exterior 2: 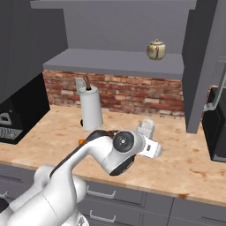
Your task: Pick the cheese from the fridge and the cheese grater from the cabinet and place them next to the salad bowl.
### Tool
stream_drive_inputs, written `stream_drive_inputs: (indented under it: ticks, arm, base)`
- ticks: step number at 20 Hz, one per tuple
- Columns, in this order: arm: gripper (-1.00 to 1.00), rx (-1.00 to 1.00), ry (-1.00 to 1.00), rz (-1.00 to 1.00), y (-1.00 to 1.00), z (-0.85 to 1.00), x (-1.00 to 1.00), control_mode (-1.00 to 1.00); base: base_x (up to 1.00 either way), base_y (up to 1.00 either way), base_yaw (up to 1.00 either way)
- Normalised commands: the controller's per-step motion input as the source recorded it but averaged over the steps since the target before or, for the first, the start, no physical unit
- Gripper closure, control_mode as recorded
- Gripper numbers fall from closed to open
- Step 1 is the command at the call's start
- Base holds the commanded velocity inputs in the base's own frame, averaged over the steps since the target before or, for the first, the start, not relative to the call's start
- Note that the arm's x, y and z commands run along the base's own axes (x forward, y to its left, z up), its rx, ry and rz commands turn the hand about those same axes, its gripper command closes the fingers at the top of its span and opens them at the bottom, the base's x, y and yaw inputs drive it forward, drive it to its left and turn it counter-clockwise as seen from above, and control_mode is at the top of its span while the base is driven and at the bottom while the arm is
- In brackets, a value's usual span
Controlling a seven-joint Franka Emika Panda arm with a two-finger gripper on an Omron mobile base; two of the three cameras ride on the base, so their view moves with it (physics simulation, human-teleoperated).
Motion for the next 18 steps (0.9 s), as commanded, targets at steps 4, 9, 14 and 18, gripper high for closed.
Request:
stream_drive_inputs:
  ticks: [4,9,14,18]
  arm:
    - [1.0,0.0,-0.01,0.0,-0.16,-0.35,-0.02,-1.0]
    - [1.0,0.02,-0.03,0.02,-0.13,-0.35,0.0,-1.0]
    - [1.0,0.01,0.0,0.07,-0.06,-0.35,0.04,-1.0]
    - [1.0,0.0,0.0,0.1,-0.05,-0.3,0.1,-1.0]
  base:
    - [0.0,0.0,0.0]
    - [0.0,0.0,0.0]
    - [0.0,0.0,0.0]
    - [0.0,0.0,0.0]
